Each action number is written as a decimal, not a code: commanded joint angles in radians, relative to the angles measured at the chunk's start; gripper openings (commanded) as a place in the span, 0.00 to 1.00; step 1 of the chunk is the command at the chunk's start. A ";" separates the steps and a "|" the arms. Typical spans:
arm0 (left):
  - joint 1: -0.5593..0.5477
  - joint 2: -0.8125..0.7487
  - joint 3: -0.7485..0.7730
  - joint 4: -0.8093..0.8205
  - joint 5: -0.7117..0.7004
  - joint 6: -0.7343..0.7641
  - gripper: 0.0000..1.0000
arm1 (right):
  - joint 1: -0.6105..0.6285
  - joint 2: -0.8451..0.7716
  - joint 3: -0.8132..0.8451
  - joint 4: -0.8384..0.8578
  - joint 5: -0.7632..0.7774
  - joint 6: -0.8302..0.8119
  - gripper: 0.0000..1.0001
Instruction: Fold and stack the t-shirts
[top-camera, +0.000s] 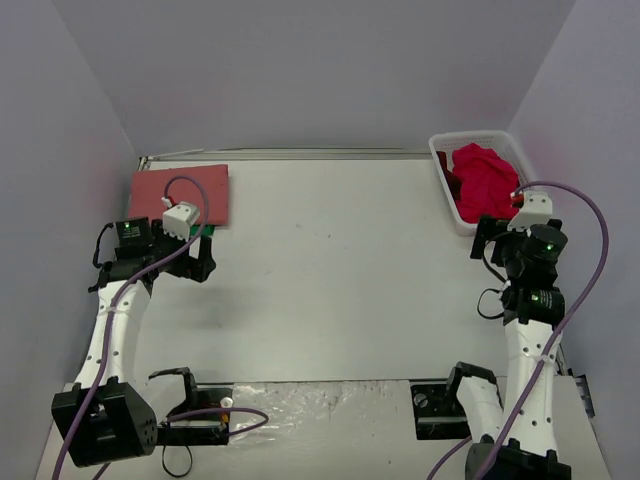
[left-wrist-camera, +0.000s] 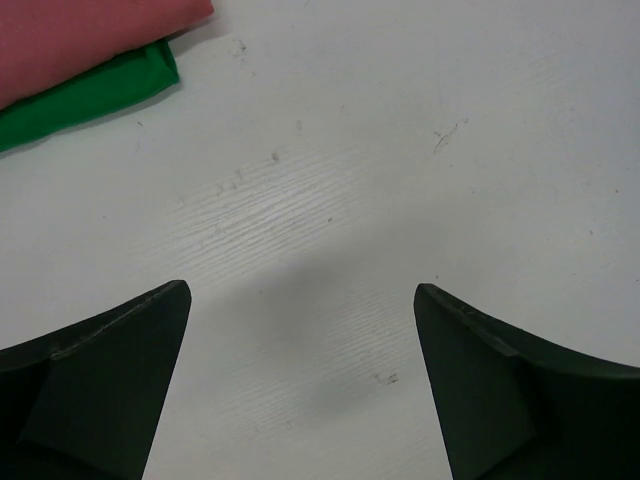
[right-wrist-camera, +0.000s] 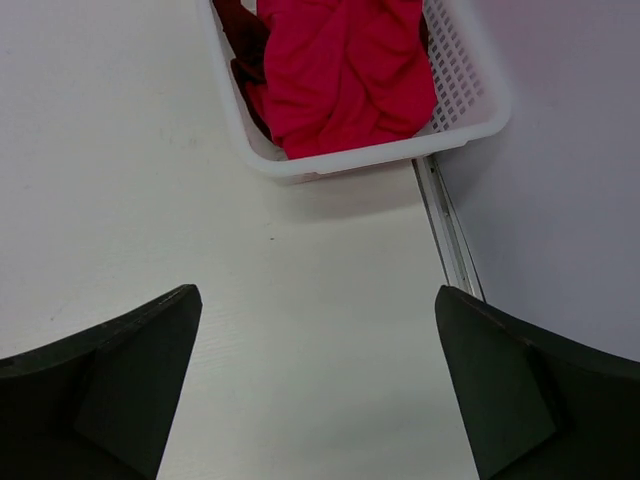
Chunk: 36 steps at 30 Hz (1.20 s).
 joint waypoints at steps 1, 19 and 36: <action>0.008 0.002 0.062 -0.027 0.032 0.012 0.94 | -0.017 0.031 0.058 0.014 0.028 0.041 1.00; 0.013 -0.036 0.063 -0.042 0.062 0.038 0.94 | -0.001 0.451 0.309 0.053 0.031 -0.186 1.00; 0.021 -0.031 0.052 -0.035 0.065 0.047 0.94 | -0.010 1.061 0.720 0.111 0.027 -0.108 1.00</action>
